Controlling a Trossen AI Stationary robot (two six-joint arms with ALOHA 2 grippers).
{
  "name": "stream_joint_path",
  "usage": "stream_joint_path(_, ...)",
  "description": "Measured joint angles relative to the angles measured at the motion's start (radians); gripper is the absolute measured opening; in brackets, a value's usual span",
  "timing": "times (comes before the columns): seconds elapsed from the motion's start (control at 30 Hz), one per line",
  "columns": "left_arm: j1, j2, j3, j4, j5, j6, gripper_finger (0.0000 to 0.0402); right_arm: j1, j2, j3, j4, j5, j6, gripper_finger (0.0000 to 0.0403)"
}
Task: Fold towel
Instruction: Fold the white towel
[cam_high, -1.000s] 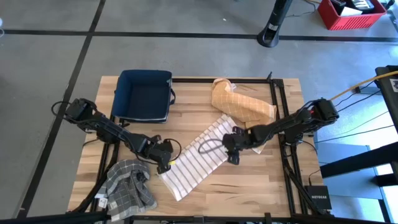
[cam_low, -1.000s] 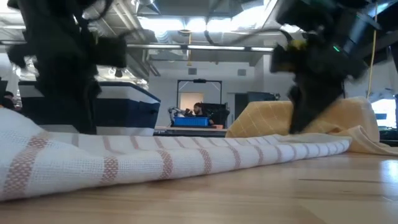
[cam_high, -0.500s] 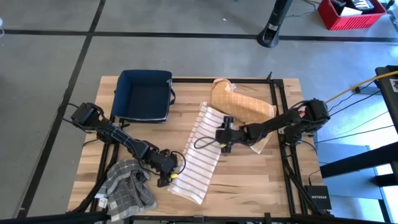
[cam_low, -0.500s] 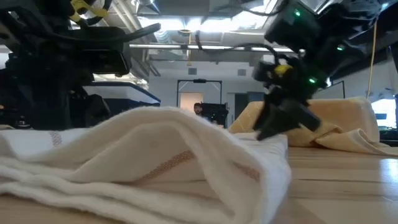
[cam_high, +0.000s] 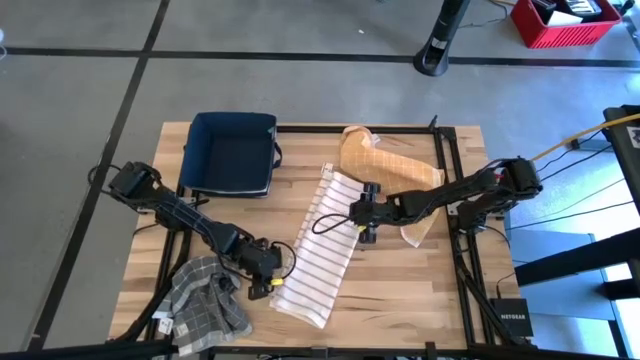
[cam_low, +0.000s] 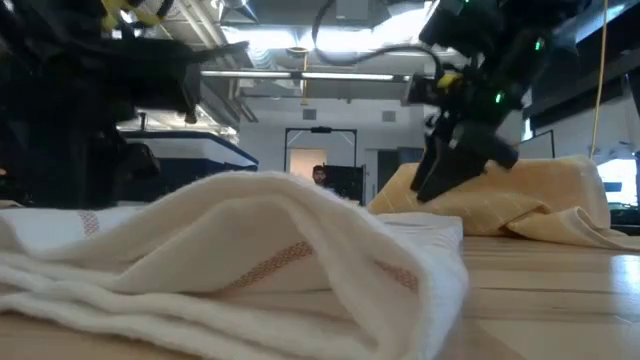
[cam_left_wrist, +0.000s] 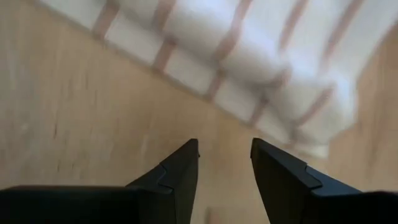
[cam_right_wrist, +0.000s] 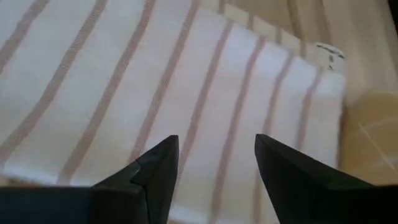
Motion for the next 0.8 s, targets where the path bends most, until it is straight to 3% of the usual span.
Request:
stream_joint_path(0.23, 0.009, -0.012, 0.009, 0.221, -0.257, 0.108, 0.0141, -0.084, 0.0, 0.005, -0.012, 0.033, 0.052, 0.0216)
stream_joint_path(0.37, 0.036, 0.06, 0.008, 0.235, -0.262, 0.107, 0.0141, -0.134, 0.069, -0.02, 0.001, -0.049, 0.122, 0.0216)
stream_joint_path(0.5, 0.084, 0.091, 0.007, 0.214, -0.197, 0.068, 0.0141, -0.134, 0.115, -0.035, -0.027, -0.154, 0.199, 0.0216)
stream_joint_path(0.67, 0.126, 0.091, 0.007, 0.172, -0.148, 0.026, 0.0141, -0.055, 0.1, -0.035, -0.155, -0.224, 0.355, 0.0216)
stream_joint_path(0.8, 0.168, 0.091, 0.008, 0.117, -0.138, 0.0, 0.0141, 0.028, 0.098, -0.035, -0.2, -0.252, 0.577, 0.0216)
